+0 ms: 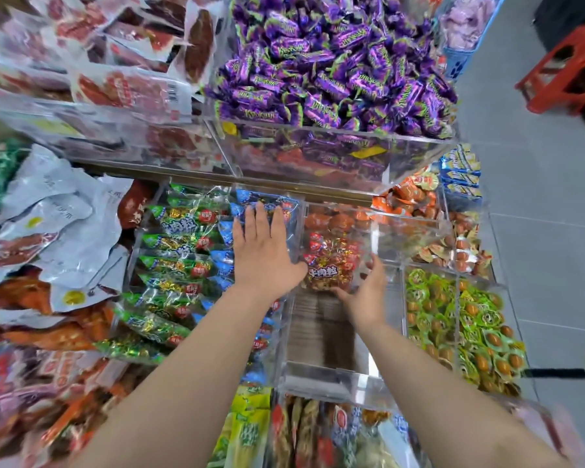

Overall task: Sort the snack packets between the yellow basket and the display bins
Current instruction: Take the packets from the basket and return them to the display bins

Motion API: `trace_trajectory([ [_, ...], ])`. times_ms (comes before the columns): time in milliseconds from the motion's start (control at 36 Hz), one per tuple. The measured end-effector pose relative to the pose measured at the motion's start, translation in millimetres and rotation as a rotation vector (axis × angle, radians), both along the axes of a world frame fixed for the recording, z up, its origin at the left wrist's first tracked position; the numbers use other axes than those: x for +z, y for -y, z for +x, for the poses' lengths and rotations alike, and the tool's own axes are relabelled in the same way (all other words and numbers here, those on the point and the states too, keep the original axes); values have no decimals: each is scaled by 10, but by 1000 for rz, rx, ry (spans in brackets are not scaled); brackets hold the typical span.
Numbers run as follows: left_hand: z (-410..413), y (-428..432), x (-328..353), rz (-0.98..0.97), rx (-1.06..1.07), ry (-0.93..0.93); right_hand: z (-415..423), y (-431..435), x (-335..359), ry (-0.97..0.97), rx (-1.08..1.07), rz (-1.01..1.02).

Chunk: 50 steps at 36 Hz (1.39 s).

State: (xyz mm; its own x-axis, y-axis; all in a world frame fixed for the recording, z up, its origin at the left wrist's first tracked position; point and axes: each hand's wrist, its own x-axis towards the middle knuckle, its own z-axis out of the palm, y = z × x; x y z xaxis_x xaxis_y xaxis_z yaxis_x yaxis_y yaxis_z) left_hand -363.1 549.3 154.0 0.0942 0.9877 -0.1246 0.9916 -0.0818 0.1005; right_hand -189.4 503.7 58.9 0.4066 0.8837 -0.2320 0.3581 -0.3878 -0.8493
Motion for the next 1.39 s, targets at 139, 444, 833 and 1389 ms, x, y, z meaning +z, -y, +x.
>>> trace_trajectory([
  [139,7,2,-29,24,6,-1,18,6,-307,101,2,-108],
  [444,2,-3,-81,22,11,32,48,-280,-252,17,105,80],
  [833,24,39,267,32,125,537,279,364,217,-151,-72,-175],
  [1389,-23,2565,-538,-806,-303,617,-284,3540,269,-458,-690,-223],
])
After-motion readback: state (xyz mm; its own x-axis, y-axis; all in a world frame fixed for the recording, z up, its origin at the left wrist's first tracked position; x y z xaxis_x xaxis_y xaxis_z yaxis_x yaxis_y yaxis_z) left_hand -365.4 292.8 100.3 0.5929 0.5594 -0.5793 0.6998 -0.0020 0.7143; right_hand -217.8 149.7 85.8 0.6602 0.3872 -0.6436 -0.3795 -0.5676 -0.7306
